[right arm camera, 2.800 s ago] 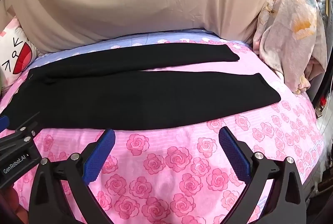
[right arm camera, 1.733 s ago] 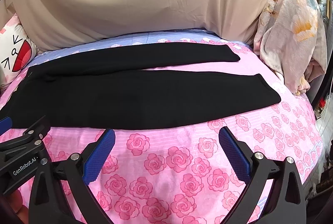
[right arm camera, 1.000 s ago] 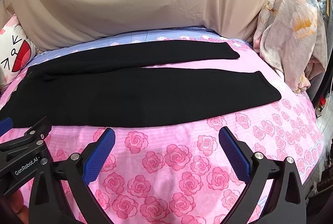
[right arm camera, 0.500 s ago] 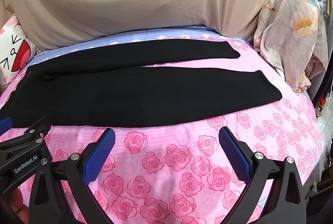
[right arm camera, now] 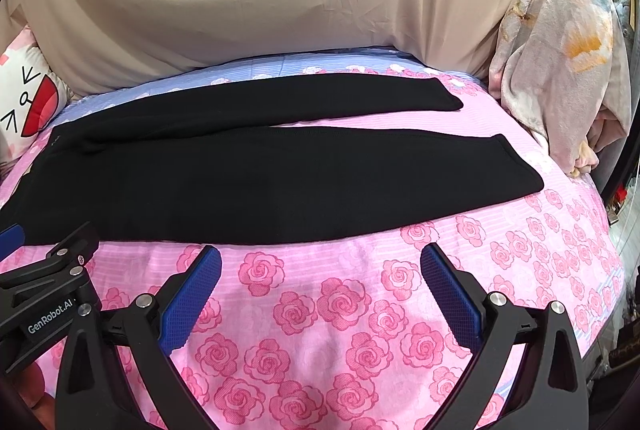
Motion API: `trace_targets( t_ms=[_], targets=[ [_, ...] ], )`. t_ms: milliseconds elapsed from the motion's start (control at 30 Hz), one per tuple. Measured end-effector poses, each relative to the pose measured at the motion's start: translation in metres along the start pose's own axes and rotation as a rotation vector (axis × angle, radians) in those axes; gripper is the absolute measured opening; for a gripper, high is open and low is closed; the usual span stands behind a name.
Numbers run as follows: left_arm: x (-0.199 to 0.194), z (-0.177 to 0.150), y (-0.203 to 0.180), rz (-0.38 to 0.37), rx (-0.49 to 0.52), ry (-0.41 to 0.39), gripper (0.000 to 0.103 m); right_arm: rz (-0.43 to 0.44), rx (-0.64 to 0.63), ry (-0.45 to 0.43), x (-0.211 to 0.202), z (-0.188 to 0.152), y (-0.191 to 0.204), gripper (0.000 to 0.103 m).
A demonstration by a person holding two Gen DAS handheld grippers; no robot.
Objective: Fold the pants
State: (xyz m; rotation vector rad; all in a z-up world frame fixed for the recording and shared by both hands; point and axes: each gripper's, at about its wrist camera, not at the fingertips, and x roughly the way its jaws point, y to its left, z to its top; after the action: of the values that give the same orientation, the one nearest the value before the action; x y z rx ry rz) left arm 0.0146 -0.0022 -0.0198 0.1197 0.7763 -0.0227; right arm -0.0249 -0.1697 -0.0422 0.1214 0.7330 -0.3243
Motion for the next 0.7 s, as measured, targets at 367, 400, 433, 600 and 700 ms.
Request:
trace_targets(
  t_ms=[367,400,433,600,700],
  targets=[
    [0.000,0.000,-0.001,0.007,0.001,0.000,0.098,-0.001,-0.001,0.004,0.000,0.000,0.001,0.098],
    [0.000,0.000,-0.001,0.008,0.003,0.000,0.098,0.001,-0.001,0.003,0.001,0.000,0.001,0.098],
    [0.001,0.000,-0.001,0.008,0.001,0.001,0.098,0.000,-0.001,0.005,0.001,0.000,0.001,0.098],
    [0.004,0.002,0.000,0.005,0.003,0.008,0.098,0.000,0.001,0.014,0.006,0.003,0.002,0.098],
    [0.008,0.004,0.000,0.005,0.005,0.014,0.098,0.008,0.003,0.017,0.012,0.006,-0.004,0.098]
  ],
)
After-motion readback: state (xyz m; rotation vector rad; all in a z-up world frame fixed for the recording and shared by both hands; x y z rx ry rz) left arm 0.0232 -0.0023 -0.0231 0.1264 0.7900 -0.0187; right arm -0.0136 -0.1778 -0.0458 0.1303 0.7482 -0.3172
